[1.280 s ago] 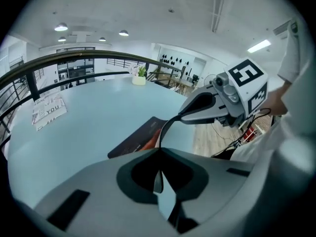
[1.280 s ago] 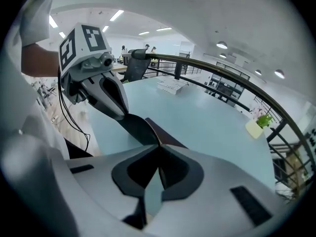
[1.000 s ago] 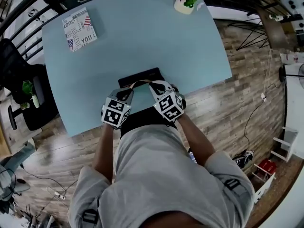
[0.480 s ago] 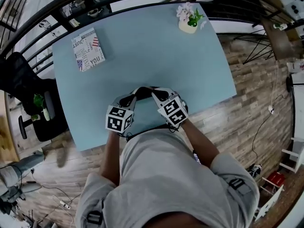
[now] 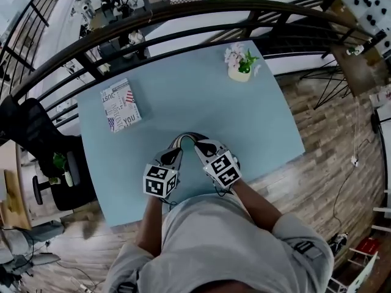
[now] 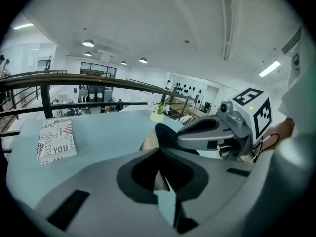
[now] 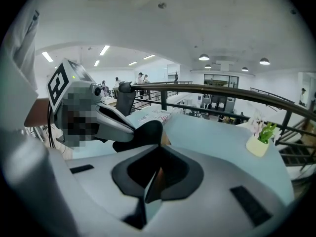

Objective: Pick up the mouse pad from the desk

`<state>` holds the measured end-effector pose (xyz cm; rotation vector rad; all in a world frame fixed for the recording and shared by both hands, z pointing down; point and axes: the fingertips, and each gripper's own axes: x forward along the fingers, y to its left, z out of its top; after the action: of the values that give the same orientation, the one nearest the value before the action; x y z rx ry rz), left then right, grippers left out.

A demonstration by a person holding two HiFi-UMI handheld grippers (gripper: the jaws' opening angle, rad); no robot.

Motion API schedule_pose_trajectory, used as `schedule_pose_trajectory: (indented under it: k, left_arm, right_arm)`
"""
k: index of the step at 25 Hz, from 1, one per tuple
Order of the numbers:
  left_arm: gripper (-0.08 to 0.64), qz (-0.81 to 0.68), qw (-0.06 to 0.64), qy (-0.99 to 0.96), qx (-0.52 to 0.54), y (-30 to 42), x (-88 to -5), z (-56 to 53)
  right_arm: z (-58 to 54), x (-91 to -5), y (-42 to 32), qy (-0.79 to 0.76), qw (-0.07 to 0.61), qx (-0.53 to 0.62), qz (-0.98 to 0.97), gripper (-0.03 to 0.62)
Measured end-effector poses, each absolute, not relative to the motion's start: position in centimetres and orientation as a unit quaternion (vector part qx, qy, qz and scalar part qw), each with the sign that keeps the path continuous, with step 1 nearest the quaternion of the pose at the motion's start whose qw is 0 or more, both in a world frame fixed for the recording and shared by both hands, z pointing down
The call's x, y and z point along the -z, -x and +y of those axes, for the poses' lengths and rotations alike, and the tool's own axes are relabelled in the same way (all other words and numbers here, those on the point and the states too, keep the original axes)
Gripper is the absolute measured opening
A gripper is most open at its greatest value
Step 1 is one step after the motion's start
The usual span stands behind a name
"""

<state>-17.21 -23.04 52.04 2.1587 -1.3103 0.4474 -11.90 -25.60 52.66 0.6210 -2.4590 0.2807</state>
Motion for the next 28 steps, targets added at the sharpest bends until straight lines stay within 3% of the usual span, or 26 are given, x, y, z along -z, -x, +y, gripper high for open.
schedule_pose_trajectory:
  k: [16, 28]
  left_arm:
    - [0.025, -0.569, 0.183, -0.799, -0.066, 18.7, -41.5, -27.0]
    - [0.025, -0.580, 0.124, -0.805, -0.010, 18.5, -36.1, -27.2]
  right_arm:
    - [-29.5, -41.6, 12.7, -0.305, 0.146, -0.043, -0.940, 0.017]
    - [-29.2, -35.5, 12.5, -0.323, 0.083, 0.013, -0.943, 0.017]
